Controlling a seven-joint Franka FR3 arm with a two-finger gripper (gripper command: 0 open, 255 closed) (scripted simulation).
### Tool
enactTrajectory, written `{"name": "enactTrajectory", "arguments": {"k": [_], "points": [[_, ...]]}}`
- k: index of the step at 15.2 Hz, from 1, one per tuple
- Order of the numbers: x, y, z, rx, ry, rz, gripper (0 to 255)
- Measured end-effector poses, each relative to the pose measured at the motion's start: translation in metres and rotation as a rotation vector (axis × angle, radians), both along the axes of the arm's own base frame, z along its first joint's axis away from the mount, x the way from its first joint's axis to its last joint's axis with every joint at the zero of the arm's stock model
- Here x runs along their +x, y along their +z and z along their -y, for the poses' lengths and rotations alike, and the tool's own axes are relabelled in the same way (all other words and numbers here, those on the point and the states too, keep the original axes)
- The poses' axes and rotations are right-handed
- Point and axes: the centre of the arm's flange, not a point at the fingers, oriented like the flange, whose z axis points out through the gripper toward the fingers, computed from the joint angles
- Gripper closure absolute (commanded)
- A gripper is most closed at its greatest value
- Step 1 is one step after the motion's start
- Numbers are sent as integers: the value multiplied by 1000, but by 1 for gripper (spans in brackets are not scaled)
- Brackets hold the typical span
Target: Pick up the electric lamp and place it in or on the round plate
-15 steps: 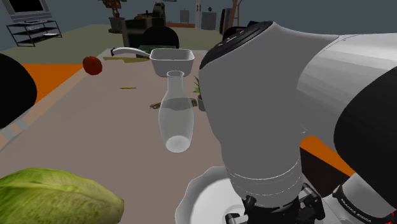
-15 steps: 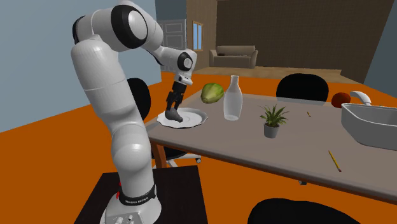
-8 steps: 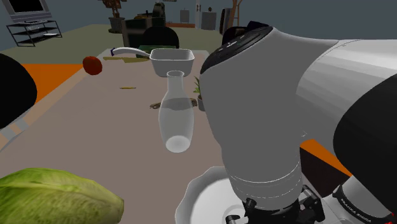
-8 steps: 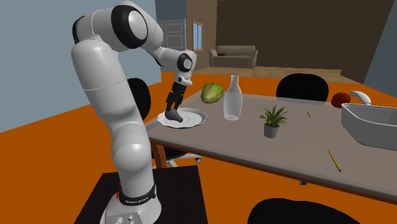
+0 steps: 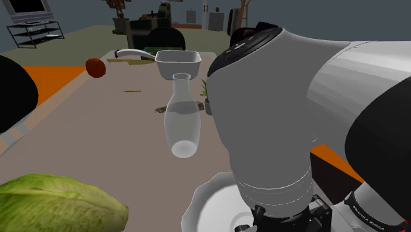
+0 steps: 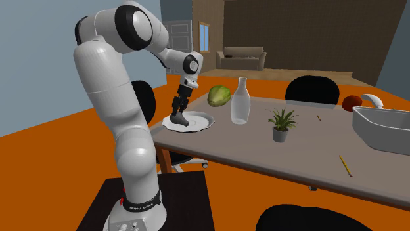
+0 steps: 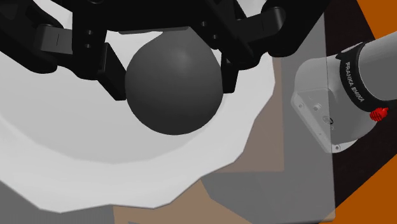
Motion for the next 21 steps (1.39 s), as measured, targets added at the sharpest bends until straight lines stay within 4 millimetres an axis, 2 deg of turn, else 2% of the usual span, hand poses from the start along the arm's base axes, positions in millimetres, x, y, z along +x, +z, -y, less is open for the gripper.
{"name": "enactTrajectory", "arguments": {"k": [4, 19, 21], "points": [[0, 6, -1, 0, 0, 0, 255], [-1, 82, 1, 0, 0, 0, 255], [12, 92, -5, 0, 1, 0, 255]]}}
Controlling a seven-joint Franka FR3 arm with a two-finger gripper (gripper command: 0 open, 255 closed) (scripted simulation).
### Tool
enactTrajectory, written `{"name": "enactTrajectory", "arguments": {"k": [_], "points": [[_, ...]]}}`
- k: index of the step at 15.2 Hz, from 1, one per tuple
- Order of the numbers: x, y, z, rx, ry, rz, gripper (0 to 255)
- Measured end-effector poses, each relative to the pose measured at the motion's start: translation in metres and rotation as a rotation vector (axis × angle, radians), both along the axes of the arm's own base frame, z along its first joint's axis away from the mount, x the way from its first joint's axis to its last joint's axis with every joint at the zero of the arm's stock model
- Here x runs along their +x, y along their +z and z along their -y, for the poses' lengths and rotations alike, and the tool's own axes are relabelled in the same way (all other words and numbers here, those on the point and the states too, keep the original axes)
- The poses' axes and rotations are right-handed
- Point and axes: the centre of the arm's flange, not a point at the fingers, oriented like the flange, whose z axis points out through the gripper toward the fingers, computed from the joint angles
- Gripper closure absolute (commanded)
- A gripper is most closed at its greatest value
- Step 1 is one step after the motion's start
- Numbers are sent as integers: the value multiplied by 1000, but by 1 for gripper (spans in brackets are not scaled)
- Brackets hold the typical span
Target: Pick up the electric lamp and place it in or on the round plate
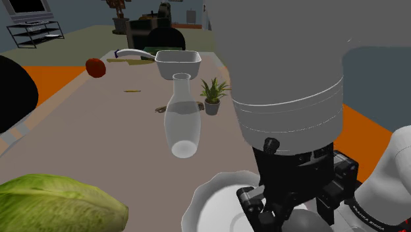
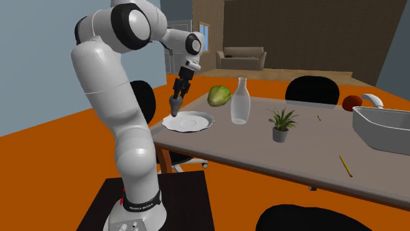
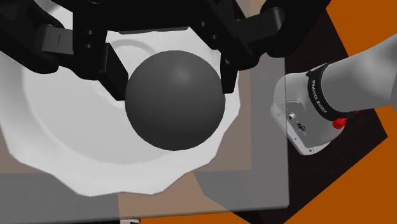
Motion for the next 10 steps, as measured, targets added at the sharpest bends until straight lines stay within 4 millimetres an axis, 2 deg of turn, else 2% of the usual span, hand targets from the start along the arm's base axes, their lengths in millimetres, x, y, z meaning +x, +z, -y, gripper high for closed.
{"name": "enactTrajectory", "arguments": {"k": [3, 10], "points": [[34, 15, -15, 0, -1, 0, 255], [39, -16, -17, 0, -1, 0, 255]]}}
